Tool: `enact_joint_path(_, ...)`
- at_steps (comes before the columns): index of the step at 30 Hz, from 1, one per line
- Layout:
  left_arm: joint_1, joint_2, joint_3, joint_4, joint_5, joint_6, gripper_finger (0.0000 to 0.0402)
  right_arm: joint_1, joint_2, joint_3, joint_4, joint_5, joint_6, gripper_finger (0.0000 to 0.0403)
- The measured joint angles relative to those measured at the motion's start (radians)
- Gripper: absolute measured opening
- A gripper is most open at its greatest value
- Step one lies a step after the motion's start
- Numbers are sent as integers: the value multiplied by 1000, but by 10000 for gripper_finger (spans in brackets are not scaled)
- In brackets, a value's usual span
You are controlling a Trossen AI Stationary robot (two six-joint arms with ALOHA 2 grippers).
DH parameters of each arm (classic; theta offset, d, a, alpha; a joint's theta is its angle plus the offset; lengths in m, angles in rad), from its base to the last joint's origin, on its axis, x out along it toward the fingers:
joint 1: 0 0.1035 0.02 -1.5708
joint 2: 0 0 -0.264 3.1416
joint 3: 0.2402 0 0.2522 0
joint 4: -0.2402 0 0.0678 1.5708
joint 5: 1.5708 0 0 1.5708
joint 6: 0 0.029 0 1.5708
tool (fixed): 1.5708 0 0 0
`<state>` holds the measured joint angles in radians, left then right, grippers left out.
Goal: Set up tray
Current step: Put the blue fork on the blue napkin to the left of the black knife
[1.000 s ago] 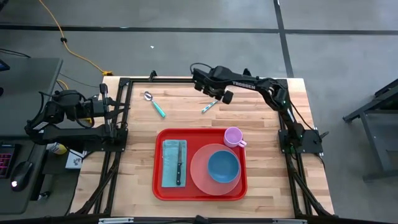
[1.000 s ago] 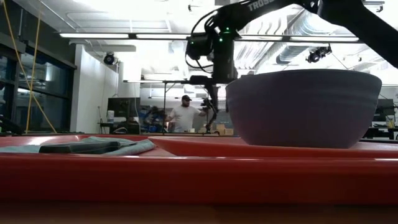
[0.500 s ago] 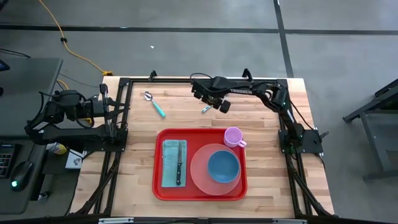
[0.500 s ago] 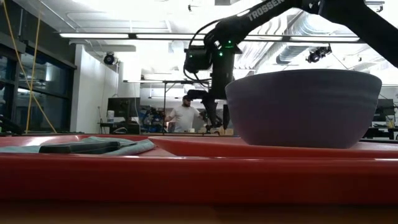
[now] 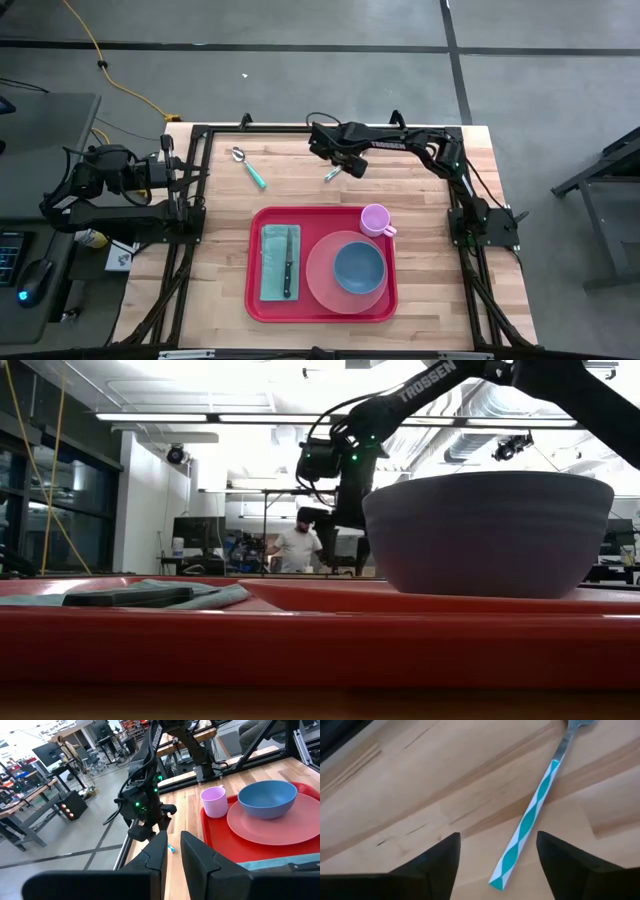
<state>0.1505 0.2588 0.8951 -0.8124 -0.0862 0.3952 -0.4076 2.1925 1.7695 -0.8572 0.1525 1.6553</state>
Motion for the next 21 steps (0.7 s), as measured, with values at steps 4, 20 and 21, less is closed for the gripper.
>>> enact_joint_path(4, 0, 0, 0, -1, 0, 0, 85, 0, 0, 0, -6, 2, -3, 255)
enact_joint_path(20, 0, 0, 0, -10, 0, -11, 85, -3, 18, 0, -55, 7, 113, 257)
enact_joint_path(21, 0, 0, 0, -11, 0, -12, 85, -3, 20, 0, -57, 9, 119, 257)
